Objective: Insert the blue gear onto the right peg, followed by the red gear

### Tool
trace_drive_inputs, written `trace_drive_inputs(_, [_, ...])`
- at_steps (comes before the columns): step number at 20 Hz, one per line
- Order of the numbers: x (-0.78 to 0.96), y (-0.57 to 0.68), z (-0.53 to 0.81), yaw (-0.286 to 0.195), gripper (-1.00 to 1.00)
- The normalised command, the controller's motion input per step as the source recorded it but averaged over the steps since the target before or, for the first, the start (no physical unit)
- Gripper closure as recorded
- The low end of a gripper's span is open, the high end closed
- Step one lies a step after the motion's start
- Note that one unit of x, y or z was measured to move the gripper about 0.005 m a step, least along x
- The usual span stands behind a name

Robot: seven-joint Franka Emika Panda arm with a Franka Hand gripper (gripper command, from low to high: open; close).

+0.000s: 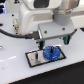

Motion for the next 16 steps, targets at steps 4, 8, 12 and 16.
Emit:
trace_drive_inputs(4, [-0.41, 0.35, 0.17, 0.0, -1.0])
trace_drive_inputs(8, [-0.61, 0.37, 0.03, 0.0, -1.0])
trace_drive_inputs(12, [-0.57, 0.48, 0.01, 0.0, -1.0])
trace_drive_inputs(16, [-0.56, 0.52, 0.01, 0.0, -1.0])
